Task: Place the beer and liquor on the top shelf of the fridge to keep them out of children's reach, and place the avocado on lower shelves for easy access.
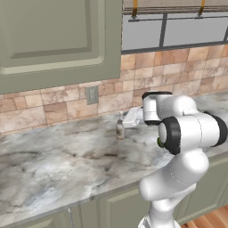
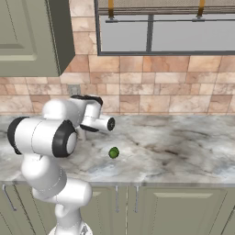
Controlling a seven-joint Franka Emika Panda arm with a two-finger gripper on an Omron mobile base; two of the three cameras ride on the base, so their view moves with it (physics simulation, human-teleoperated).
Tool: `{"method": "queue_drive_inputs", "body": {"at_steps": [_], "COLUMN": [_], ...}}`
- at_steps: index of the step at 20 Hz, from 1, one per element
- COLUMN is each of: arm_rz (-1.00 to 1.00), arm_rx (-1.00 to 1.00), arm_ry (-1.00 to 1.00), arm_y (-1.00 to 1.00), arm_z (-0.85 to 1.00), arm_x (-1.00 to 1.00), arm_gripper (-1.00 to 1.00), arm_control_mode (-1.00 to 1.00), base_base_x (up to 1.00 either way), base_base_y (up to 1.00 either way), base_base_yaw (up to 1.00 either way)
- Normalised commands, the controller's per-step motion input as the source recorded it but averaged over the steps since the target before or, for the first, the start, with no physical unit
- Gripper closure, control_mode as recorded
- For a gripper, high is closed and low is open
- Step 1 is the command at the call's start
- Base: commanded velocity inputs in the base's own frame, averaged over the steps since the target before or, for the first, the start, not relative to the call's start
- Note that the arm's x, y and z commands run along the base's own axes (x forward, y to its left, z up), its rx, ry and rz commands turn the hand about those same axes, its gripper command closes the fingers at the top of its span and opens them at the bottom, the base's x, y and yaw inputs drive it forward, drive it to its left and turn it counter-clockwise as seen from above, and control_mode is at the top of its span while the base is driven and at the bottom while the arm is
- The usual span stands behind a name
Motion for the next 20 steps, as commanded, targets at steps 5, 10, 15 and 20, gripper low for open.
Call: {"method": "queue_drive_inputs", "body": {"at_steps": [5,10,15,20], "arm_rz": [0.0,0.0,0.0,0.0], "arm_rx": [0.0,0.0,0.0,-0.01], "arm_ry": [0.0,0.0,0.0,0.0], "arm_y": [0.0,0.0,0.02,0.13], "arm_z": [-0.14,-0.18,-0.16,-0.09], "arm_x": [0.18,0.16,0.01,0.0], "arm_gripper": [-1.0,-1.0,-1.0,-1.0], "arm_control_mode": [-1.0,-1.0,-1.0,-1.0], "base_base_x": [0.0,0.0,0.0,0.0], "base_base_y": [0.0,0.0,0.0,0.0], "base_base_yaw": [0.0,0.0,0.0,0.0]}}
